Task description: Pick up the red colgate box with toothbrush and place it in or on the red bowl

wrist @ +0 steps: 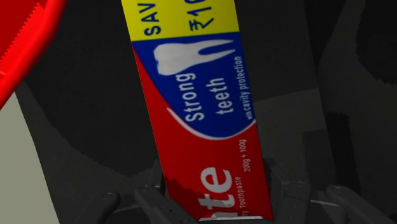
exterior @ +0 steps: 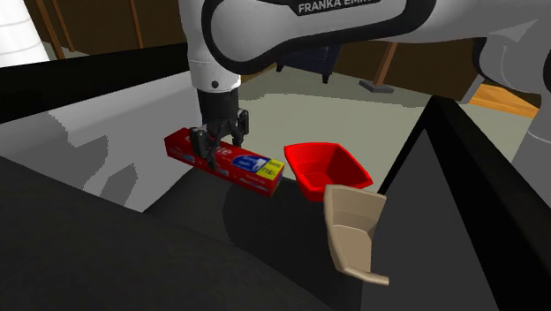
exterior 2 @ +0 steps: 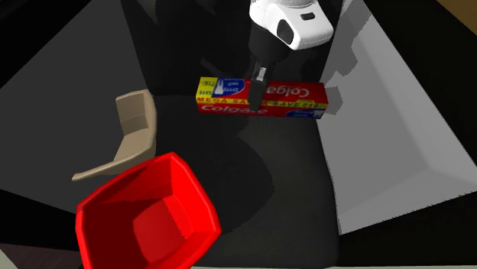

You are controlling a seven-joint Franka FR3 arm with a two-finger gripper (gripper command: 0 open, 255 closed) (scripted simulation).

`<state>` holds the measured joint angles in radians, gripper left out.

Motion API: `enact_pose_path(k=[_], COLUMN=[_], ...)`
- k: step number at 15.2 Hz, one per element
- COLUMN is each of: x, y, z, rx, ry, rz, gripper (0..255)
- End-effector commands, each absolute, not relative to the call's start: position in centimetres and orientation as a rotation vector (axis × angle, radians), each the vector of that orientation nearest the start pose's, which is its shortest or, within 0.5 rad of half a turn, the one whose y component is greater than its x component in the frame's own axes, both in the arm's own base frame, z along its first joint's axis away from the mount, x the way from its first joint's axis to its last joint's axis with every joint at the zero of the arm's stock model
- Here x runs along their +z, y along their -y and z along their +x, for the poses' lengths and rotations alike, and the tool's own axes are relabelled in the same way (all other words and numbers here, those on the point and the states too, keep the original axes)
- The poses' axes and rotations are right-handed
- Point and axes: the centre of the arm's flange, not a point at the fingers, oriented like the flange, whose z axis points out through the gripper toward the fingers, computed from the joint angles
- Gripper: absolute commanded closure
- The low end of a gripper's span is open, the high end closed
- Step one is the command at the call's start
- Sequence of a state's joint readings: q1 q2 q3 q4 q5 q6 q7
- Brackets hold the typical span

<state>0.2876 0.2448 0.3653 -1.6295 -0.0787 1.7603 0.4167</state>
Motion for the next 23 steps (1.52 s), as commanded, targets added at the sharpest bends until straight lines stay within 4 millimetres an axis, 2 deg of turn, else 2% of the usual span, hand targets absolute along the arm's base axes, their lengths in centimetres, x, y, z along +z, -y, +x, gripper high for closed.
enact_pose_path(k=[1, 2, 23], x=[48.7, 48.8, 49.7], y=[-35.8, -35.8, -9.0], z=[50.8, 50.8, 43.6], rx=[0.141, 0.141, 0.141], ry=[0.395, 0.395, 0.395], rz=[-3.154, -3.154, -3.154], gripper=[255, 255, 255])
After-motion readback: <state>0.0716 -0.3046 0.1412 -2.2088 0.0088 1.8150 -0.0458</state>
